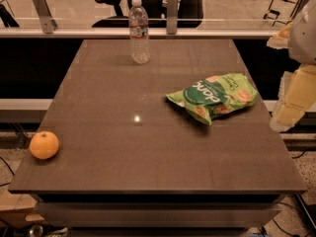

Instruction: Move green rice chip bag near orange

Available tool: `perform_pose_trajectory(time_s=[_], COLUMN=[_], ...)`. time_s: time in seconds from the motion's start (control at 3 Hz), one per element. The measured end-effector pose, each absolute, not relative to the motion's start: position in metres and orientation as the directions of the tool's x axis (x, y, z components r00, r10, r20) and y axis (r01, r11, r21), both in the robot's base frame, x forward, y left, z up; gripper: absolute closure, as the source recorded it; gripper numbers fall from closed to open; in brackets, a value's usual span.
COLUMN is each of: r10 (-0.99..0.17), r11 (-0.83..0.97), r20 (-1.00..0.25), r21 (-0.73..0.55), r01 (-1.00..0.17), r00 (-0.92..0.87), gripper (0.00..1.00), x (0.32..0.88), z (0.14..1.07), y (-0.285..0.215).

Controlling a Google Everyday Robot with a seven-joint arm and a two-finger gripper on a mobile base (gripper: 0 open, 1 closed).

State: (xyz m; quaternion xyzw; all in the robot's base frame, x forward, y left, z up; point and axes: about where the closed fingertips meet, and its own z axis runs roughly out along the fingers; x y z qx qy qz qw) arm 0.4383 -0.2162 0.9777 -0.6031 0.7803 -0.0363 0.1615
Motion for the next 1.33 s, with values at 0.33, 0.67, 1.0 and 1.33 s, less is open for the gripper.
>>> perform_pose_trajectory(time_s=[0.33,0.67,1.0,1.33], r10=[-0.953,-0.957,-0.961,-0.975], r11=[0.270,0.263,0.251,0.200], r20=[-0.208,-0.198,-0.186,-0.151], r21=[-0.254,-0.271,-0.285,-0.281], r01=[-0.929,-0.926,-0.925,-0.938], r00=[-0.220,-0.214,-0.204,-0.162], gripper=[0.00,0.00,0.00,0.00], x=[0.438,0.440,0.442,0.446], z=[0.978,0.985,0.993,0.997], y=[-0.216,-0.214,-0.212,-0.209])
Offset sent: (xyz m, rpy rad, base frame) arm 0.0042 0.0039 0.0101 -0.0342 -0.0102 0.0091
